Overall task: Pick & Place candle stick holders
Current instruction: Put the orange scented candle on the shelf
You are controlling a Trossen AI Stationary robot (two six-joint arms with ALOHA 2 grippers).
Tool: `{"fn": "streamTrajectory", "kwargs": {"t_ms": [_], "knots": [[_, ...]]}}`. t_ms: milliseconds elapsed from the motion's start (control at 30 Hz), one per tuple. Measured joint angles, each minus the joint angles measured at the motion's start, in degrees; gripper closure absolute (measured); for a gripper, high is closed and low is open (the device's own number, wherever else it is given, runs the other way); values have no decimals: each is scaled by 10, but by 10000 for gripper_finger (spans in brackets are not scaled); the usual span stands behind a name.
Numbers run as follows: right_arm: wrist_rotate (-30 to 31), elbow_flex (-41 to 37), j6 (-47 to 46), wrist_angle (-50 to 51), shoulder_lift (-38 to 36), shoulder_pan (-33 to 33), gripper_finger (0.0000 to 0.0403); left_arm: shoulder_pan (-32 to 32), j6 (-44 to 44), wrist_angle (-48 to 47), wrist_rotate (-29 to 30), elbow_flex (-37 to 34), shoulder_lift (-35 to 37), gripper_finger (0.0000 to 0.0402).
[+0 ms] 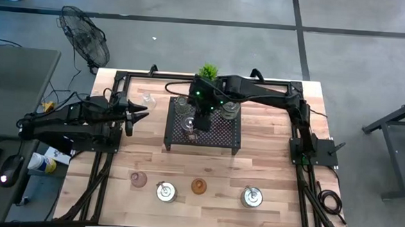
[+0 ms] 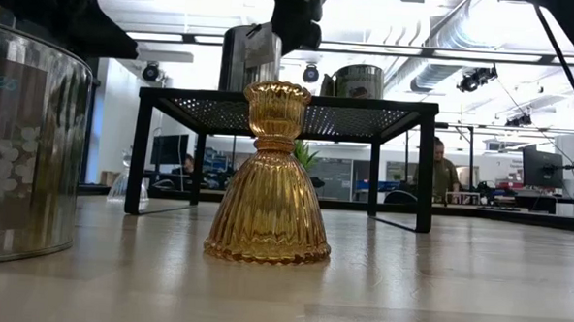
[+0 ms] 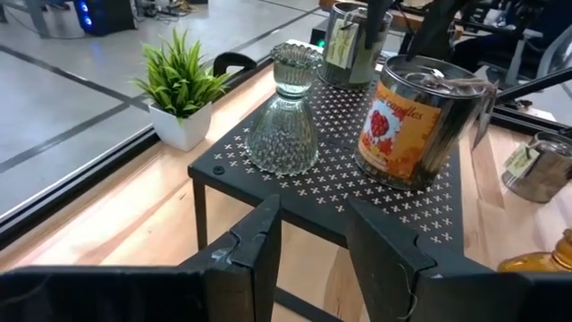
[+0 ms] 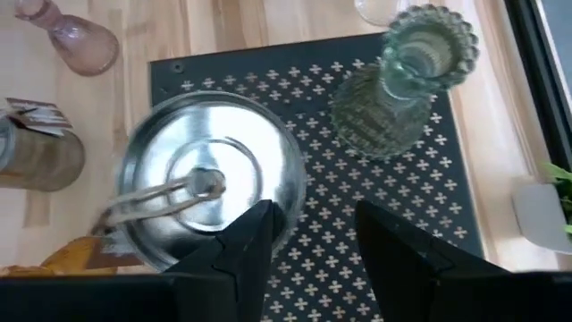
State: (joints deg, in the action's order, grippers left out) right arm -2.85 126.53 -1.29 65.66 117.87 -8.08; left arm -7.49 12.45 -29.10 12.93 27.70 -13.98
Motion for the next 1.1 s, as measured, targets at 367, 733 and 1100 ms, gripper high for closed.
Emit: {"fn": "streamTrajectory", "kwargs": {"t_ms": [367,733,1100], "knots": [[0,0,2,1,0,11,249,0,0,0,0,0,0,279],[-6,-38,9,-14,-1,10,249,0,3,0,0,0,0,280],[-8,-38,17,-21,-3,7,290,0,9,-11,0,0,0,280]]}}
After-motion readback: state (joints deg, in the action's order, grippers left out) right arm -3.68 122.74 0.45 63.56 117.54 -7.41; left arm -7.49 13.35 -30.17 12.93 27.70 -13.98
